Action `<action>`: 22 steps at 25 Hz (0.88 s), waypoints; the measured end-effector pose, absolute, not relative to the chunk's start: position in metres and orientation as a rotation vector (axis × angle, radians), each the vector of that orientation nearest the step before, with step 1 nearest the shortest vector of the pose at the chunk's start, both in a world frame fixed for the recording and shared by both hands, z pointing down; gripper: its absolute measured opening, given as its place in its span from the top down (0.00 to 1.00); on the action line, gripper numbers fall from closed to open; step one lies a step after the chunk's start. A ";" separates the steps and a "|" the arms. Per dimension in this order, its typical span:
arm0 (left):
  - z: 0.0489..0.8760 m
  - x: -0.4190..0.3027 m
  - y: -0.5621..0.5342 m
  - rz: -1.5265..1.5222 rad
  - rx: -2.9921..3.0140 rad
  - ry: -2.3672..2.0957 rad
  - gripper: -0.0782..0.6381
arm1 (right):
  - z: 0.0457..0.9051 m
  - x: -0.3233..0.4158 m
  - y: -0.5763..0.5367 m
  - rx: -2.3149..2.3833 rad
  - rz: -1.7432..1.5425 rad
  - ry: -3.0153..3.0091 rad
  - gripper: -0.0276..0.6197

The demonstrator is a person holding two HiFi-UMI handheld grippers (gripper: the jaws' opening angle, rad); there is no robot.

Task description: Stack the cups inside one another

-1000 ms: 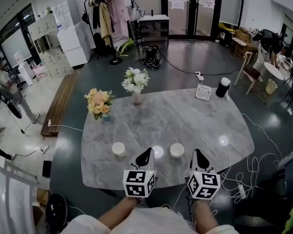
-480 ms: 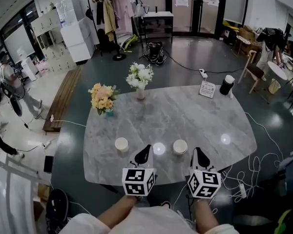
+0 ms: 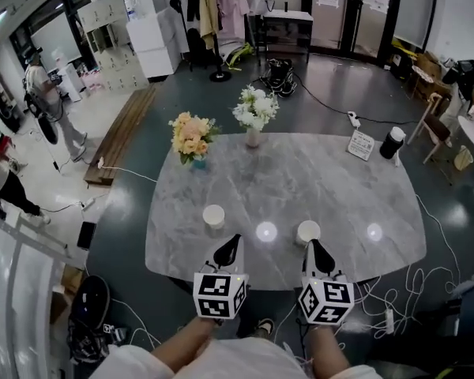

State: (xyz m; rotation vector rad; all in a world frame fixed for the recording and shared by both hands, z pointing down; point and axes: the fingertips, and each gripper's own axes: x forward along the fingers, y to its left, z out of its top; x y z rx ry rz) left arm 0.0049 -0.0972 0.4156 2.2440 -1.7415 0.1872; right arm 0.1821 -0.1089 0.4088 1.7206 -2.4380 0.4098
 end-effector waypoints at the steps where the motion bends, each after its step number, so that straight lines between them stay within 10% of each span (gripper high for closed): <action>1: 0.421 -0.005 -0.090 0.199 2.211 -1.771 0.90 | 0.413 0.170 -0.108 1.676 0.421 -2.462 0.93; 22: 0.528 -0.173 -0.033 0.197 1.746 -1.955 0.90 | 0.519 -0.025 -0.129 1.225 0.507 -2.527 0.93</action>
